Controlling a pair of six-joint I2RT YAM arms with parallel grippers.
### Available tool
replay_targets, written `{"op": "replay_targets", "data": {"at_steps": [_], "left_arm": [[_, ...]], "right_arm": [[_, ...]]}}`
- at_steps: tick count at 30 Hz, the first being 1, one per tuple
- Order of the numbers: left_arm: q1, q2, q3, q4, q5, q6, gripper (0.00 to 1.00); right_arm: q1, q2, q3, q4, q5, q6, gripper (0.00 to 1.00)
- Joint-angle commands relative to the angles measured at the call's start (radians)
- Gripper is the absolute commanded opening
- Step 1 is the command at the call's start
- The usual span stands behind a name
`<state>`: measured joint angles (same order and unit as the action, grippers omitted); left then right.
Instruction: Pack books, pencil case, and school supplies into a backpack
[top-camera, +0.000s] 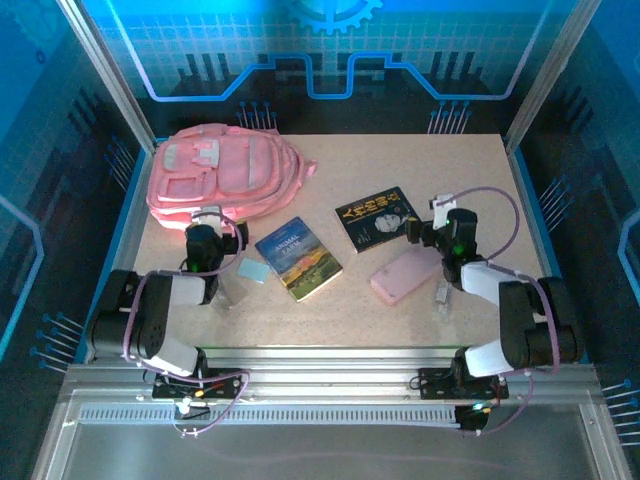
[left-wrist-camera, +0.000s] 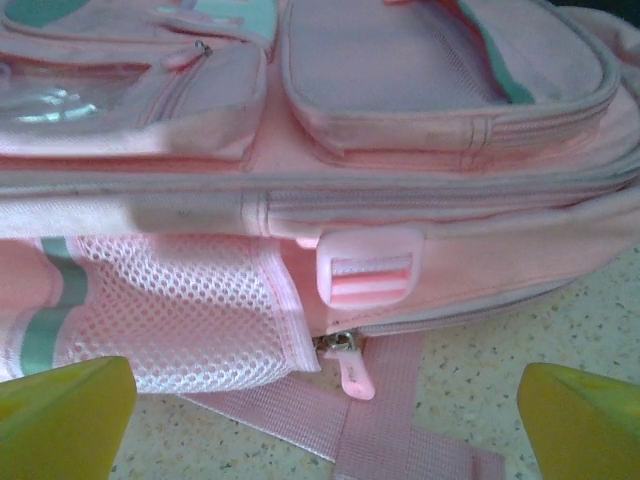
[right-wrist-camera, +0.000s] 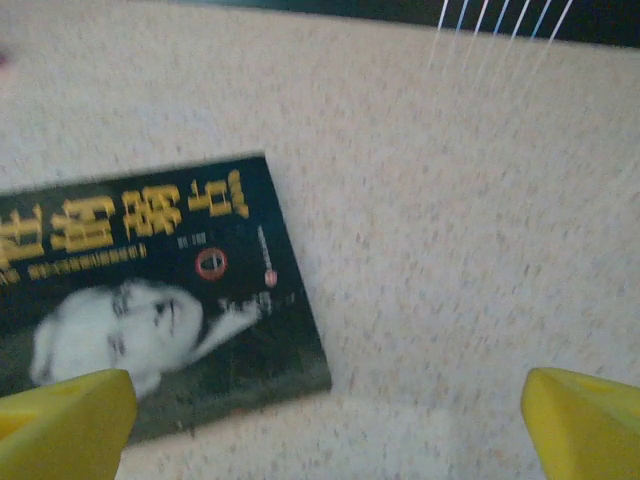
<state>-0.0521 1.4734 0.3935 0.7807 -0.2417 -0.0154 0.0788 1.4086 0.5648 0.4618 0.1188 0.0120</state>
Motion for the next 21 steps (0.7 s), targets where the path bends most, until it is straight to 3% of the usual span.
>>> {"op": "replay_targets", "data": {"at_steps": [1,5,10,16,21], "left_arm": [[-0.034,-0.137,0.140,-0.285,-0.120,-0.006,0.99],[-0.036,-0.201,0.289,-0.593,-0.158,-0.214,0.99],[-0.037,-0.228,0.376,-0.836,-0.183,-0.508,0.99],[-0.038,-0.291,0.308,-0.871,-0.076,-0.699,0.99],[-0.044,-0.360,0.215,-0.909,0.012,-0.795,0.99]], "right_arm": [[0.026,-0.079,0.154,-0.273,0.065,0.070,1.00],[0.072,-0.037,0.375,-0.509,0.034,0.280,1.00],[0.181,0.153,0.626,-0.609,-0.095,0.511,1.00],[0.304,0.487,0.963,-0.691,-0.284,0.654,1.00],[0.400,0.722,1.177,-0.652,-0.358,0.735,0.97]]}}
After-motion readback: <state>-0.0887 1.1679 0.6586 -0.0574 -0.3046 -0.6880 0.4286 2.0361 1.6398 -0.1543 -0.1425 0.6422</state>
